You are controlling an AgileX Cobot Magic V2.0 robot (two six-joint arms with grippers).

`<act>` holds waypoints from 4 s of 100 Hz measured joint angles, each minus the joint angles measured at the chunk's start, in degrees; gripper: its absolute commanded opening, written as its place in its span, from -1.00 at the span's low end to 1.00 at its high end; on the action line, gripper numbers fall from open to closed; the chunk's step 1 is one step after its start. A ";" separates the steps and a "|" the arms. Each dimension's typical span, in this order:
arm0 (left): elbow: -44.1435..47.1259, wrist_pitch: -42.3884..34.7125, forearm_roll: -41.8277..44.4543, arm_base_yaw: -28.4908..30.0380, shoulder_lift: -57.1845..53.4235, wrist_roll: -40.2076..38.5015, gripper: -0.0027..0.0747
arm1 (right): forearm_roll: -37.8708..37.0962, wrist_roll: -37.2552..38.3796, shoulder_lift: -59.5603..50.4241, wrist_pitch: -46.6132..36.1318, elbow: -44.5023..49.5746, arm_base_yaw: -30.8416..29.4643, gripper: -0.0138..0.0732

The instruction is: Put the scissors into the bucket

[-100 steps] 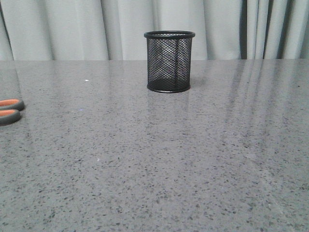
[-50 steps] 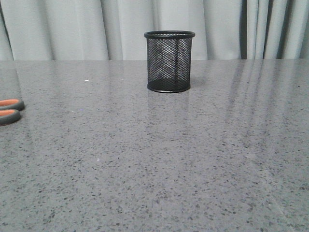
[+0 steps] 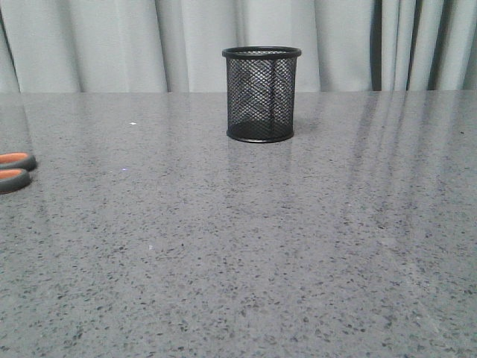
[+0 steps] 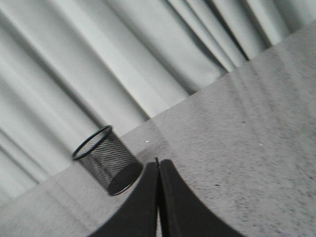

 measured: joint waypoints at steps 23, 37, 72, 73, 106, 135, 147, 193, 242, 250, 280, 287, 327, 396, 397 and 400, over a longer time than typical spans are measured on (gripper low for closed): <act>-16.11 15.94 18.09 0.00 7.69 0.00 -0.99 | -7.14 -0.10 10.96 14.58 -12.04 0.00 -0.80; -25.74 27.55 26.66 0.00 16.86 0.00 -0.99 | -10.98 -0.10 21.13 23.91 -20.38 0.00 -0.80; -35.59 44.67 31.55 0.00 31.91 0.00 -0.98 | -12.64 -2.88 36.18 33.56 -31.88 0.00 -0.70; -35.59 44.81 31.55 0.00 32.04 0.00 -0.98 | -12.64 -3.01 36.40 33.71 -31.98 0.00 -0.67; -36.08 48.24 26.69 0.00 35.78 7.74 -0.42 | -12.64 -3.70 39.37 35.95 -32.72 0.00 0.30; -37.34 49.19 25.85 0.00 41.29 9.94 0.12 | -12.64 -4.05 39.76 35.95 -32.84 0.00 0.30; -41.01 51.89 25.81 0.00 46.56 14.56 0.12 | -12.64 -4.37 39.76 35.95 -32.84 0.00 0.30; -55.87 59.74 26.46 0.00 71.79 56.19 0.12 | -12.64 -6.31 39.76 35.95 -32.84 0.00 0.30; -63.54 64.65 33.42 0.00 87.37 75.22 0.12 | -12.64 -7.15 39.76 35.95 -32.84 1.77 0.30; -63.54 64.65 33.42 0.00 88.42 75.95 0.12 | -12.64 -7.15 39.76 35.95 -32.84 1.87 0.30; -63.54 64.65 34.92 0.00 90.37 76.90 0.12 | -12.64 -7.28 39.76 35.95 -32.84 1.87 0.30; -63.54 64.40 35.19 0.00 90.41 77.26 0.12 | -12.64 -7.28 39.76 35.95 -32.84 1.87 0.30; -63.76 63.87 35.06 0.00 93.67 77.49 0.12 | -12.64 -7.55 39.76 35.95 -32.84 1.87 0.30; -64.44 64.35 34.65 0.00 94.80 76.66 -0.99 | -12.64 -8.14 39.76 35.95 -32.84 1.87 0.30; -64.44 64.35 34.65 0.00 94.80 76.38 -0.98 | -12.64 -8.14 39.76 35.95 -32.84 1.87 0.30; -64.44 64.35 34.65 0.00 94.80 75.81 -0.99 | -12.64 -8.14 39.76 35.95 -32.84 1.87 0.30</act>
